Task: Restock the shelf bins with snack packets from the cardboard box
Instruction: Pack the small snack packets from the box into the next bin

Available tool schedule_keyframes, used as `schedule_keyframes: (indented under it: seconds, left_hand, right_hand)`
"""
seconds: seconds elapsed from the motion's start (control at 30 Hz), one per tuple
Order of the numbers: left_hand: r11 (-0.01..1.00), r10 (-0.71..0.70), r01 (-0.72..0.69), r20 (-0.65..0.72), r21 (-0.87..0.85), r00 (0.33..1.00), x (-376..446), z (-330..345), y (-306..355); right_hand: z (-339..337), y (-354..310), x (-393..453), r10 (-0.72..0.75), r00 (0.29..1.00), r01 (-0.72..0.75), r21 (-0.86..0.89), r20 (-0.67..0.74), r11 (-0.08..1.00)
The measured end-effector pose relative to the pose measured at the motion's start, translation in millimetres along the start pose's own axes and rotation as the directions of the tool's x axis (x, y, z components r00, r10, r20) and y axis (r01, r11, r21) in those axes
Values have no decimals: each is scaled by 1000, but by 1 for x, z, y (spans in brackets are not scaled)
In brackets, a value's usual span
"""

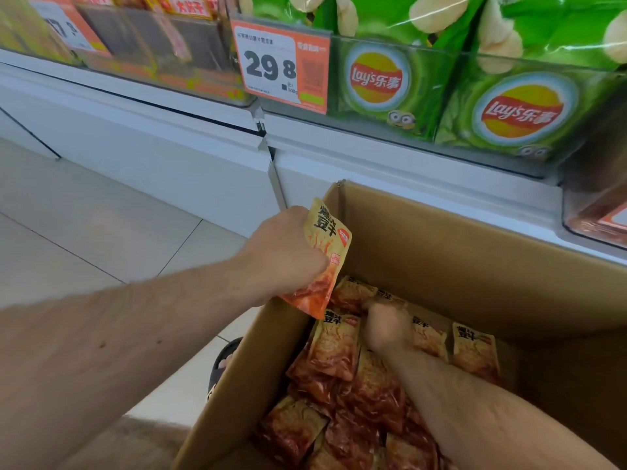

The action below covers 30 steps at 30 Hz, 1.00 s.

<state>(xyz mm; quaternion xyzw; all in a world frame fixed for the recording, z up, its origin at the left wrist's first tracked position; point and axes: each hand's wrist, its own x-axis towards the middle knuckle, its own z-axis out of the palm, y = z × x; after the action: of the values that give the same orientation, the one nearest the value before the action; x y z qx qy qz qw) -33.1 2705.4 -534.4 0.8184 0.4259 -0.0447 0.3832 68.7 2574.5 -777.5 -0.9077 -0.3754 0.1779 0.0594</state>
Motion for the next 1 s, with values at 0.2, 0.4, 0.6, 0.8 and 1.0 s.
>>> schedule_keyframes:
  seconds: [0.2, 0.4, 0.6, 0.8, 1.0]
  left_hand:
    - [1000, 17, -17, 26, -12, 1000, -2, -1, 1]
    - [974, -36, 66, 139, -217, 990, -9, -9, 1]
    - [851, -102, 207, 234, -482, 967, -26, -8, 8]
    - [722, -32, 267, 355, -638, 934, -63, 12, 39]
    - [709, 188, 145, 382, -691, 905, -101, 32, 61]
  right_hand:
    - [-30, -6, -11, 81, 990, -25, 412, -120, 911]
    - [-111, 15, -74, 58, 966, 83, 516, -252, 852]
    - [-179, 33, -149, -172, 870, 365, 369, -462, 855]
    - [-207, 32, -188, -469, 709, 578, 54, -526, 814]
    - [-225, 29, -205, -585, 606, 621, -139, -539, 771]
